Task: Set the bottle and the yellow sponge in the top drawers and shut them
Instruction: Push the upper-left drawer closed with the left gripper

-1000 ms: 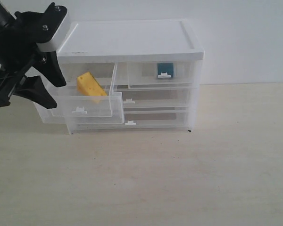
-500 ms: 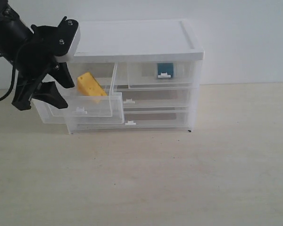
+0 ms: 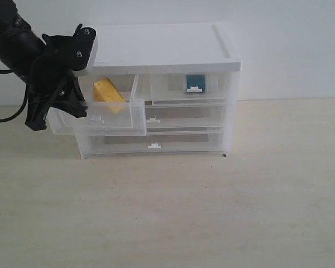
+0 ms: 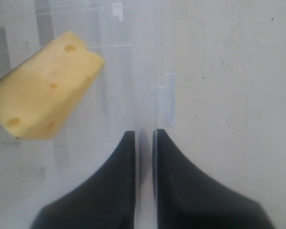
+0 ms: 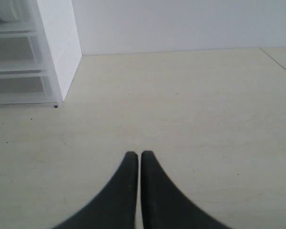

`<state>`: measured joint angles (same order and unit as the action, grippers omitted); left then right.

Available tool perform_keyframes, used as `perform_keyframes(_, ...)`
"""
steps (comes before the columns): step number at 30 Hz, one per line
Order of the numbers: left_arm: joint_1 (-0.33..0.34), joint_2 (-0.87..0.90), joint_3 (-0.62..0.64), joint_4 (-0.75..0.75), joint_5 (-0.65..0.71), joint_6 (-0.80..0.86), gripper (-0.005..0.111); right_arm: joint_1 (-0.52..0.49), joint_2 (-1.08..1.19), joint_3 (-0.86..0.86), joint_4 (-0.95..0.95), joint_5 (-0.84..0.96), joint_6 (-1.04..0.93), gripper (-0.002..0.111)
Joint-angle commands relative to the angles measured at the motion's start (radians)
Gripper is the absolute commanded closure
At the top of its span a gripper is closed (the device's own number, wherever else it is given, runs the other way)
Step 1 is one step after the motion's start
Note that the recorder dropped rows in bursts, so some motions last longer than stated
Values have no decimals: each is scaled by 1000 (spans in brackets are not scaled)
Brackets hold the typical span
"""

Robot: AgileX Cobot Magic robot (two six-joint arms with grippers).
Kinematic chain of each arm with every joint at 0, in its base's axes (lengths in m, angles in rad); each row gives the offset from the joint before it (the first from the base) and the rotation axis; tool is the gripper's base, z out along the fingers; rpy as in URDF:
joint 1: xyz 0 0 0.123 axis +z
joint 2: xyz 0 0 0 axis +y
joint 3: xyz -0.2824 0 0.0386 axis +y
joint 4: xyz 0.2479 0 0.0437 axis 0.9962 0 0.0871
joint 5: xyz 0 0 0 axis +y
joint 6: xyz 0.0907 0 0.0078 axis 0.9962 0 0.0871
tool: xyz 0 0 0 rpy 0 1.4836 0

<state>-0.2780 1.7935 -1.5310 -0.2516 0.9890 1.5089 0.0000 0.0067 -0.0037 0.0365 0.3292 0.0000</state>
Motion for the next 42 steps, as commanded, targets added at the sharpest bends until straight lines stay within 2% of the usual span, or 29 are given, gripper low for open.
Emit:
perform_keyframes(1,0,0,1,-14,-74,-64,102,-1,-7,4,-1,-8,0,108)
perform_keyframes(11,0,0,1,-28,-155,-148,102,-1,-7,4,-1,-6,0,108)
perform_keyframes(23,0,0,1,-16,-294,-152,102,-1,-7,4,-1,-6,0,108)
perform_keyframes(29,0,0,1,-11,-308,-157,101,-1,-7,4,-1,-6,0,108)
perform_keyframes(31,0,0,1,-11,-306,-157,93,-1,-7,4,-1,-6,0,108)
perform_keyframes(37,0,-1,1,-10,-277,-159,53,-1,-7,4,-1,-6,0,108)
perform_keyframes(39,0,-1,1,-10,-261,-159,48,-1,-7,4,-1,-6,0,108)
perform_keyframes(42,0,-7,1,10,-253,-159,48,-1,-7,4,-1,-6,0,108)
